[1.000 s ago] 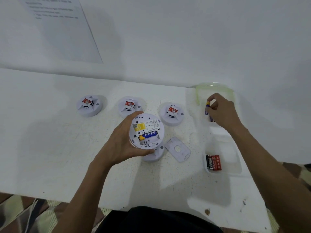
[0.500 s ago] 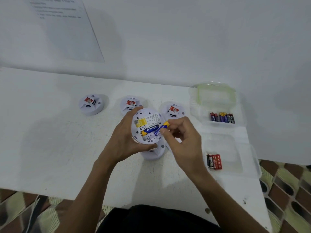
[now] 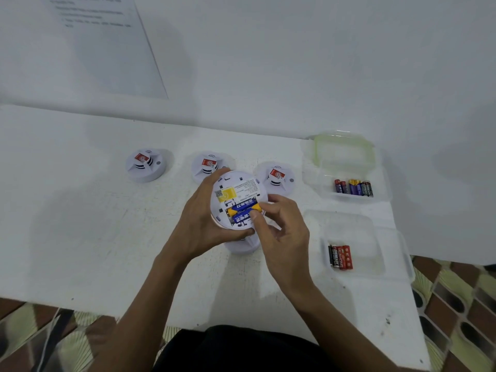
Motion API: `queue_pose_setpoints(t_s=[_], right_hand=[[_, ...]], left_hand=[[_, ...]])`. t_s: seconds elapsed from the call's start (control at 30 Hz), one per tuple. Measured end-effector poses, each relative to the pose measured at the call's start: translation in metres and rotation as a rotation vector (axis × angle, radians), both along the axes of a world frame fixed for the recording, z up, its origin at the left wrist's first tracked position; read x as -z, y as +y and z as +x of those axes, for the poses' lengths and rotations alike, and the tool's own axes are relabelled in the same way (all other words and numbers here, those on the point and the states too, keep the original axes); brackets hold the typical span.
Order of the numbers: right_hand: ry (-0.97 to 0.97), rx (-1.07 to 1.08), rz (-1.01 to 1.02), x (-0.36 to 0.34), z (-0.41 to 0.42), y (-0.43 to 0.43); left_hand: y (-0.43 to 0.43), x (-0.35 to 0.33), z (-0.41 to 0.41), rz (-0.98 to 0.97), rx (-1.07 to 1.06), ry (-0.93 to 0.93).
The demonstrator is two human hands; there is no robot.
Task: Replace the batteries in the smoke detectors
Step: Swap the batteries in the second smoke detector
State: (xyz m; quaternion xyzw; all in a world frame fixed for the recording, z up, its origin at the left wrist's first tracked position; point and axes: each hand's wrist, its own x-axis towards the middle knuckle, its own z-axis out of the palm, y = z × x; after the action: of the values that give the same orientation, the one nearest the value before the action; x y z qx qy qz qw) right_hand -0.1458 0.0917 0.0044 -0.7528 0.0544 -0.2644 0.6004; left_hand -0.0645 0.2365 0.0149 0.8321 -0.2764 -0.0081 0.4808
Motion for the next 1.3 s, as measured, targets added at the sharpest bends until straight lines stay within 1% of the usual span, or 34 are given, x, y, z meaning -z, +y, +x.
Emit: queue_pose_setpoints(t_s=[0.07, 0.17, 0.27, 0.37, 0.5, 0.6, 0.67, 0.77, 0.83, 0.87, 0.9, 1.0, 1.03, 1.1, 1.2, 1.3], right_hand=[[-0.02, 0.024, -0.025, 0.001, -0.001, 0.003], [-0.072, 0.077, -0.138, 0.002, 0.0, 0.005], [-0.123, 0.11, -0.263, 0.002, 0.0, 0.006], [-0.14, 0.124, -0.323, 0.004, 0.0, 0.007], [-0.107, 0.094, -0.306, 0.008, 0.002, 0.007], [-0.075, 0.02, -0.225, 0.011, 0.003, 0.003], [-0.044, -0.049, -0.164, 0.009, 0.003, -0.004], [0.074, -0.101, -0.053, 0.003, 0.003, -0.016], [0.192, -0.03, -0.09, 0.007, 0.006, -0.028], [0.274, 0.011, -0.159, 0.011, 0.008, -0.035], [0.374, 0.038, -0.272, 0.017, 0.011, -0.043], [0.691, -0.013, -0.747, 0.036, 0.014, -0.06], [0.76, -0.038, -0.853, 0.041, 0.013, -0.06], [0.815, -0.044, -0.965, 0.046, 0.012, -0.057], [0.824, -0.031, -0.988, 0.049, 0.014, -0.052], [0.875, -0.036, -0.906, 0.047, 0.021, -0.054]], left_hand=[[-0.001, 0.0, 0.0, 0.008, -0.026, 0.023], [-0.001, 0.0, 0.002, -0.018, -0.036, 0.069], [-0.002, -0.004, 0.0, -0.074, 0.012, 0.13], [-0.003, -0.005, -0.001, -0.095, 0.049, 0.125], [0.001, -0.003, 0.002, -0.071, 0.038, 0.081], [0.003, -0.004, 0.002, -0.069, 0.059, 0.129], [0.004, -0.004, 0.004, -0.032, 0.04, 0.145], [0.009, -0.002, 0.005, 0.025, 0.021, 0.094], [0.013, -0.002, 0.004, 0.033, 0.013, 0.073], [0.014, -0.002, 0.003, 0.031, 0.006, 0.078], [0.015, -0.002, 0.003, 0.027, -0.004, 0.079], [0.015, -0.003, 0.003, 0.033, -0.013, 0.077], [0.015, -0.003, 0.003, 0.035, -0.014, 0.079], [0.015, -0.002, 0.003, 0.035, -0.017, 0.078], [0.017, -0.002, 0.004, 0.036, -0.016, 0.085], [0.017, -0.002, 0.005, 0.04, -0.019, 0.097]])
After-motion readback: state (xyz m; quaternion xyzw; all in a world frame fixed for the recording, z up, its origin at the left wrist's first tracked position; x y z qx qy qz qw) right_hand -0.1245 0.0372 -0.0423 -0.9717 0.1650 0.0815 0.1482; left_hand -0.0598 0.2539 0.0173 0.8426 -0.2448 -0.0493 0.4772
